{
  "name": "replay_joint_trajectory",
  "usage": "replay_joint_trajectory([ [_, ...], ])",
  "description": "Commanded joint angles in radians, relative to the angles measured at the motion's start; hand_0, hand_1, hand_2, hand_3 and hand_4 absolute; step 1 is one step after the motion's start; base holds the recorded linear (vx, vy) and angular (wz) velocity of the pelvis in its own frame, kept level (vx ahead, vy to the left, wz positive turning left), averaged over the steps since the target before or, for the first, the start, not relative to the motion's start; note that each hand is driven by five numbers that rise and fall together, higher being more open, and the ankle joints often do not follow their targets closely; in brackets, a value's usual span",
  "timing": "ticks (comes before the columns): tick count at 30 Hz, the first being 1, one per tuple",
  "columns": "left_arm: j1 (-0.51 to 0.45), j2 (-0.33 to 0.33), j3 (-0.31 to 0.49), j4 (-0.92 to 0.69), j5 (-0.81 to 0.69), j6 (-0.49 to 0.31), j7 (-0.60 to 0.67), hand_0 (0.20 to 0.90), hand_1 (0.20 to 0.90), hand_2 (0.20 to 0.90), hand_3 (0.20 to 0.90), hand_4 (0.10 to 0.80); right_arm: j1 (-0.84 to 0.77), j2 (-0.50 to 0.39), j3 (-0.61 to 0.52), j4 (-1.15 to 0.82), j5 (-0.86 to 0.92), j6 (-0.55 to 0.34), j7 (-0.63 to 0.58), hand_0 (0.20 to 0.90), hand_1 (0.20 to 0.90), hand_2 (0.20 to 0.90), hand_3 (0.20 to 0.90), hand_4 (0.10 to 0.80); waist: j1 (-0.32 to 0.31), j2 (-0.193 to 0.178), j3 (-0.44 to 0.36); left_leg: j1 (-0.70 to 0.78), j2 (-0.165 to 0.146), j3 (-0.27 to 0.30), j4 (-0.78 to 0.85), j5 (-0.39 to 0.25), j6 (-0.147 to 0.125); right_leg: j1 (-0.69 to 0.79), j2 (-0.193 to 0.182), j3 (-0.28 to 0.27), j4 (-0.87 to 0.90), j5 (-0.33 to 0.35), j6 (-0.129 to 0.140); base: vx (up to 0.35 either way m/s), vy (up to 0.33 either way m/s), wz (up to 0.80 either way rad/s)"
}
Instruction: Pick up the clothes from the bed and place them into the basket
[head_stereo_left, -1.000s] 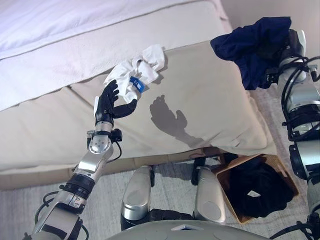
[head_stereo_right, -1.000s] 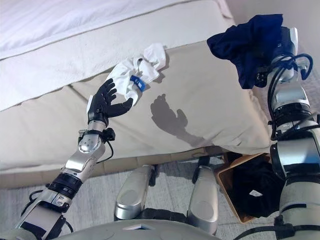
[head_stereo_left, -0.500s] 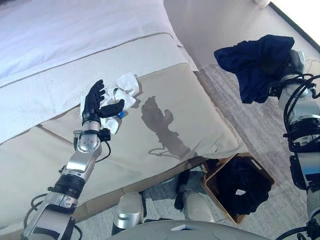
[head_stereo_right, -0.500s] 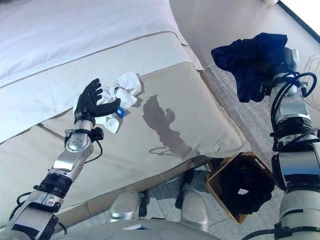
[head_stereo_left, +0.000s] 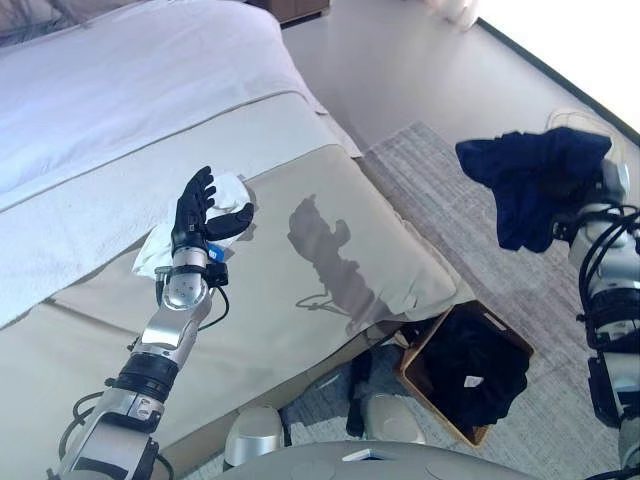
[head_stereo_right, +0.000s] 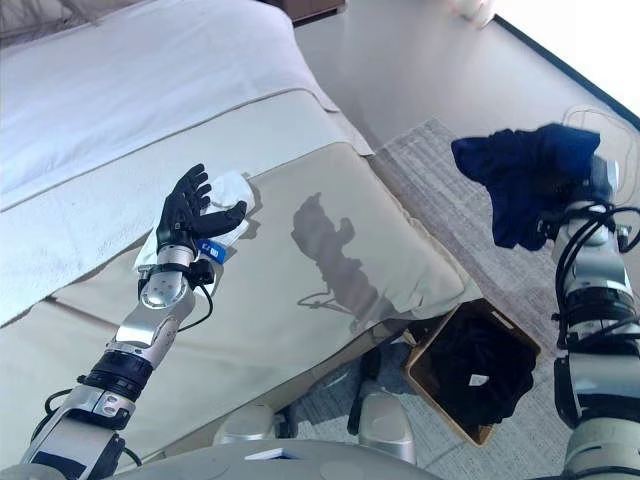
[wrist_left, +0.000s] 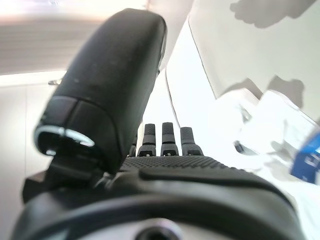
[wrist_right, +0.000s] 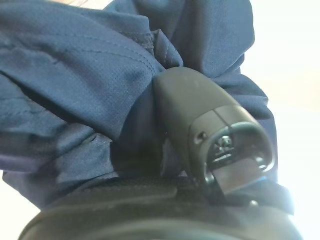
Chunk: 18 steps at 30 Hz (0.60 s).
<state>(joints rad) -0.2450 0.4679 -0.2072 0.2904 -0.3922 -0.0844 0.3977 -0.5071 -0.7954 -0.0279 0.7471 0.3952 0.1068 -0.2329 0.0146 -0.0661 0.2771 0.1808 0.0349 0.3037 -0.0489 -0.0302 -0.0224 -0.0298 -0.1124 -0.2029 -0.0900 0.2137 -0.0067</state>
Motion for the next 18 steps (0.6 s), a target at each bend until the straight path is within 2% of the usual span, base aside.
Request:
replay_joint_trajectory([
  [1, -0.009, -0.008, -0.024, 0.015, 0.062, -0.101, -0.010, 0.900, 0.900, 0.900, 0.900, 0.800, 0.008, -0.049, -0.013, -0.046, -0.001, -0.121, -0.030, 0.300, 0.300, 0.300, 0.200, 0.100, -0.031, 0.030, -0.173, -0.041, 0.014, -0.111, 0.002, -0.042, 0.005, 0.115, 0.002, 0.018, 0.071, -0.203, 0.100, -0.011, -0.026, -0.13],
  [7, -0.002, -0.020, -0.018, 0.032, 0.065, -0.101, -0.020, 0.900, 0.900, 0.900, 0.900, 0.800, 0.128, -0.013, -0.022, -0.044, -0.112, -0.094, -0.023, 0.300, 0.300, 0.300, 0.200, 0.100, -0.071, 0.033, -0.172, -0.022, 0.017, -0.090, -0.005, -0.041, 0.005, 0.120, 0.019, 0.057, 0.059, -0.197, 0.099, -0.005, -0.015, -0.20],
  [13, 0.025, -0.032, -0.014, 0.040, 0.090, -0.110, -0.037, 0.900, 0.900, 0.900, 0.900, 0.800, 0.227, 0.019, -0.041, 0.003, -0.131, -0.090, 0.013, 0.300, 0.300, 0.300, 0.200, 0.100, -0.088, 0.035, -0.173, -0.010, 0.021, -0.074, -0.014, -0.036, 0.003, 0.121, 0.031, 0.079, 0.052, -0.190, 0.098, -0.001, -0.031, -0.10],
  [18, 0.023, -0.028, -0.014, 0.043, 0.089, -0.106, -0.052, 0.900, 0.900, 0.900, 0.900, 0.800, 0.244, 0.056, -0.054, 0.062, -0.110, -0.090, 0.010, 0.300, 0.300, 0.300, 0.200, 0.100, -0.097, 0.042, -0.168, -0.010, 0.022, -0.068, -0.015, -0.032, 0.001, 0.115, 0.040, 0.088, 0.052, -0.188, 0.096, -0.014, -0.039, -0.07],
])
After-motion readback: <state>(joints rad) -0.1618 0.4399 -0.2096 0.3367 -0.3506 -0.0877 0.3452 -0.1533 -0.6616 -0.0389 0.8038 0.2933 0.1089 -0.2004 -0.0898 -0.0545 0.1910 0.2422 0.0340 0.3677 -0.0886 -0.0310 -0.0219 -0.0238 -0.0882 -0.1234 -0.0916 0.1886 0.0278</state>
